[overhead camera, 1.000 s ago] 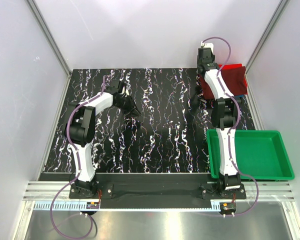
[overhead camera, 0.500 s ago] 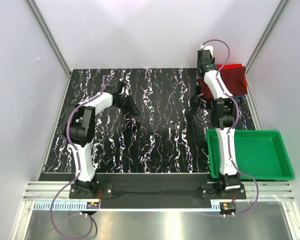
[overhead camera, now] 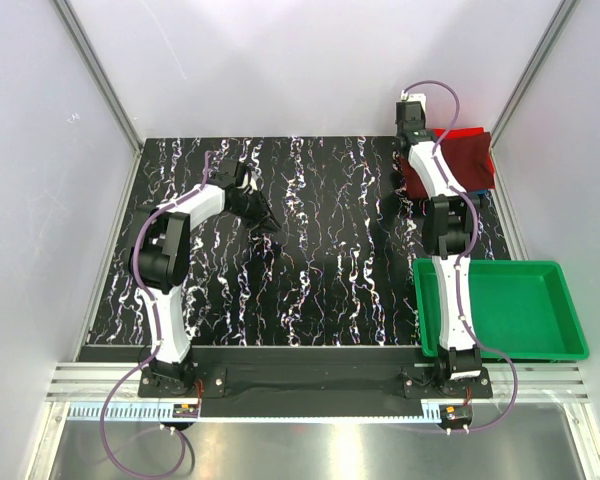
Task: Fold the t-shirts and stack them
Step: Neatly place the folded tshirt to the corner
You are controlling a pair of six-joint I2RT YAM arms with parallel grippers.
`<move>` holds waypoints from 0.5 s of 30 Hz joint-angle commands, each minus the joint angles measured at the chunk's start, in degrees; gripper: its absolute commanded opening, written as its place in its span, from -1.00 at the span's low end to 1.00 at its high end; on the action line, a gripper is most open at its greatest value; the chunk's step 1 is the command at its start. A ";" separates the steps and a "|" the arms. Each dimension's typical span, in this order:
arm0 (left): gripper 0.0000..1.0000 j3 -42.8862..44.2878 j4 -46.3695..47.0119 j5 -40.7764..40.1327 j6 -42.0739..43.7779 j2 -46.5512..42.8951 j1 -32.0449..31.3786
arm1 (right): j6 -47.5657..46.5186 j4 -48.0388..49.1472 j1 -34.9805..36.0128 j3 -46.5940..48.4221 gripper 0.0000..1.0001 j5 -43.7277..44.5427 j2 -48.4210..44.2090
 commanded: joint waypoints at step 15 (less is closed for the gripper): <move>-0.51 -0.68 3.31 3.11 -0.63 -3.27 0.33 | -0.31 7.18 0.64 -10.02 -1.00 -15.96 -13.10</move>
